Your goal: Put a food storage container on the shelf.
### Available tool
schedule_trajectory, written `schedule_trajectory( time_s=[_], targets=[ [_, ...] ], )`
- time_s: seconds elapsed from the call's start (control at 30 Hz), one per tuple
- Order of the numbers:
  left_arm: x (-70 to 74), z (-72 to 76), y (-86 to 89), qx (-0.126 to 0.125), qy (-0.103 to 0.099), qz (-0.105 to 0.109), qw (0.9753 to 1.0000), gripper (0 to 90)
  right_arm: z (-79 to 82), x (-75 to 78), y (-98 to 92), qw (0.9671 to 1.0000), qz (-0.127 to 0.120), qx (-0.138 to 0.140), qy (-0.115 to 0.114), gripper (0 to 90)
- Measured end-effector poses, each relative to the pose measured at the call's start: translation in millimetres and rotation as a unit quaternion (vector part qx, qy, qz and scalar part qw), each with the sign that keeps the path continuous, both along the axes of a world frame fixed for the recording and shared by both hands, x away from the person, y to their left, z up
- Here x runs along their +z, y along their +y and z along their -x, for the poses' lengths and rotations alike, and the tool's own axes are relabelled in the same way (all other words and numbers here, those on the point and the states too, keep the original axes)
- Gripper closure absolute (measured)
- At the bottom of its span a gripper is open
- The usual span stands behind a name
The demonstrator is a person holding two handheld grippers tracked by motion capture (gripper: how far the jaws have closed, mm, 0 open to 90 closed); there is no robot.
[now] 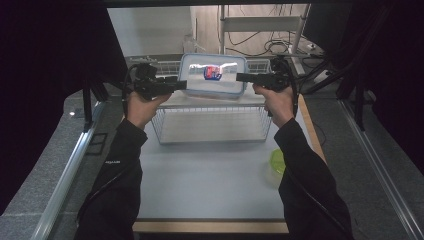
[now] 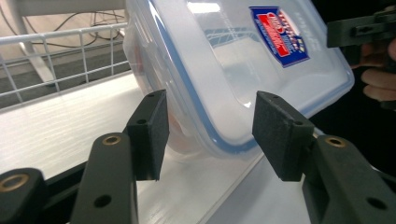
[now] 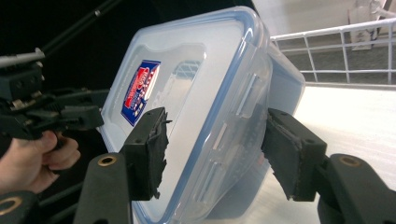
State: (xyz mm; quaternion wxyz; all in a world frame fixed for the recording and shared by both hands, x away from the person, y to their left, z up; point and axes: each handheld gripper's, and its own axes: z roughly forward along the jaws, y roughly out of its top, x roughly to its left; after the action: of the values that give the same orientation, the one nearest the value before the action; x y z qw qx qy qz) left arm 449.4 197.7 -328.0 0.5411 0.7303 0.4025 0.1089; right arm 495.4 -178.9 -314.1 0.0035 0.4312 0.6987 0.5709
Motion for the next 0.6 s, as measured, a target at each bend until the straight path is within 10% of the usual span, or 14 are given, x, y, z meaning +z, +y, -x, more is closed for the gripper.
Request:
schedule_trajectory(
  time_s=[0.2, 0.4, 0.6],
  targets=[
    [-1.2, 0.8, 0.1, 0.002, -0.009, 0.01, 0.9999, 45.9, -4.8, -1.5, -0.4, 0.9999, -0.01, -0.01, 0.0, 41.1],
    [-0.1, 6.0, 1.4, 0.008, -0.035, 0.009, 0.9993, 40.0, 2.1, 6.5, 6.7, 0.9959, 0.068, -0.031, -0.05, 38.5],
    [-3.6, 22.4, 7.4, 0.013, -0.052, -0.001, 0.9986, 46.9, 21.4, 11.5, 0.5, 0.9918, 0.087, -0.03, -0.089, 52.8]
  ],
)
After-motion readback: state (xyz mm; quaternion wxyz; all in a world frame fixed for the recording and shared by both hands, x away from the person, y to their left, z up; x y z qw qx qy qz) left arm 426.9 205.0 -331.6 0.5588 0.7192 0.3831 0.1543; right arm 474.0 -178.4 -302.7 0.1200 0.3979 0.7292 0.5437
